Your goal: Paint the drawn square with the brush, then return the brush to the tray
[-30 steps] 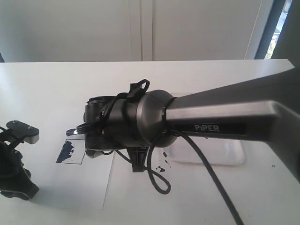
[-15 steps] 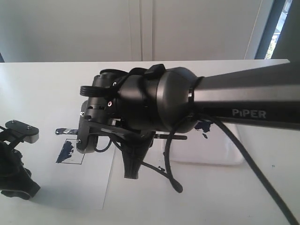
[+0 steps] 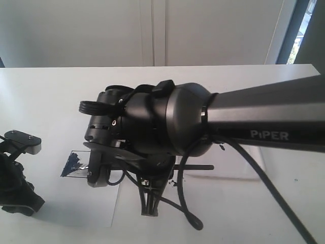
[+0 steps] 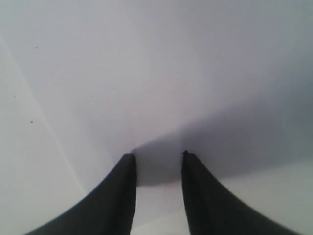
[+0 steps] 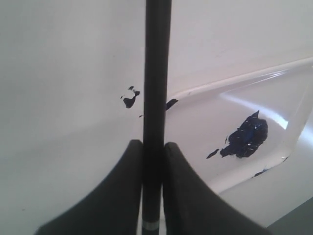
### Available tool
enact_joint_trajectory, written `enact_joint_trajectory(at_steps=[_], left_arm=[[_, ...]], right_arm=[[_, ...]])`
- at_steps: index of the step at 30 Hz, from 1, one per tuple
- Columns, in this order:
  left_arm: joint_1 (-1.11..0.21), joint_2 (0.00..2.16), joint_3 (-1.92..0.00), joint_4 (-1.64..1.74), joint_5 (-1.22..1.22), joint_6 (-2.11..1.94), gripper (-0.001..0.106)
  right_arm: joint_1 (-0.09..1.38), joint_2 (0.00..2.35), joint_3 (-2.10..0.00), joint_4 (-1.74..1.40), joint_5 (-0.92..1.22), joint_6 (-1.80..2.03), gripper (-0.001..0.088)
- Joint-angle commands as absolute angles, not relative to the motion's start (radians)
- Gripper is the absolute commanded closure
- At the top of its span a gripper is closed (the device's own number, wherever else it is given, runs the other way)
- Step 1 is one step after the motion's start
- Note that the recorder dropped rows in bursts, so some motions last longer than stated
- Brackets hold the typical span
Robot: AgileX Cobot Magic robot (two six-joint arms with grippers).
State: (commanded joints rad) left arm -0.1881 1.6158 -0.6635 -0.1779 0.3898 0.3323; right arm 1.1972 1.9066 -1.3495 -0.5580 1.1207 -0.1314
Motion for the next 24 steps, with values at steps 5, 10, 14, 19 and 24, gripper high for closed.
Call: enact_joint_trajectory(at_steps=[5,10,14,19,24], left_arm=[[-0.188,1.616,-0.663,-0.178,0.392,0.331,0.067],[-0.188,1.616,-0.663,-0.178,0.392,0.329,0.067],[-0.188,1.616,-0.663,-0.178,0.394,0.329,0.067],[-0.188,1.616,-0.663,-0.178,0.396,0.329,0.067],[-0.188,1.616,-0.663,-0.178,0.396,0.329,0.067]], right_arm=[[1.197,1.907,-1.350,-0.558,1.121,-0.131,0.0868],[1.197,1.909,-1.350,-0.555,1.109,-0.131,0.0868],[1.197,1.920,-1.350,-0.560,1.093,-0.131,0.0868],[1.197,1.946,-1.350,-0.583,1.093,-0.131,0.0868],[1.197,1.948,-1.352,-0.590,1.069,-0.130,0.0868]])
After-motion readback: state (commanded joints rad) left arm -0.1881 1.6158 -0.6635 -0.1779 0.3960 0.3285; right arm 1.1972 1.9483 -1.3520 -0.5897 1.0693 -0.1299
